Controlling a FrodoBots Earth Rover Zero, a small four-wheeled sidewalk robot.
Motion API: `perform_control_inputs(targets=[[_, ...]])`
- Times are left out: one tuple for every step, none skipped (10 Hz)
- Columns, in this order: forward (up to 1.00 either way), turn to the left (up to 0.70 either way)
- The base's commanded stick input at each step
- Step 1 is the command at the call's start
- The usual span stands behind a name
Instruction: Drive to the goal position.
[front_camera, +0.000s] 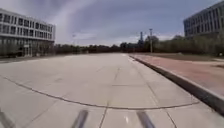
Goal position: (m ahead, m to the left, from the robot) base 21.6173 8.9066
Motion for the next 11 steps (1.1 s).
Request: perform_control_inputs(targets=[[1.0, -0.14], [1.0, -0.28], [1.0, -0.4], [1.0, -0.4], [1.0, -0.4], [1.0, -0.4], [1.0, -0.4], [1.0, -0.27], [1.0, -0.03], [1.0, 0.0], [1.0, 0.0]])
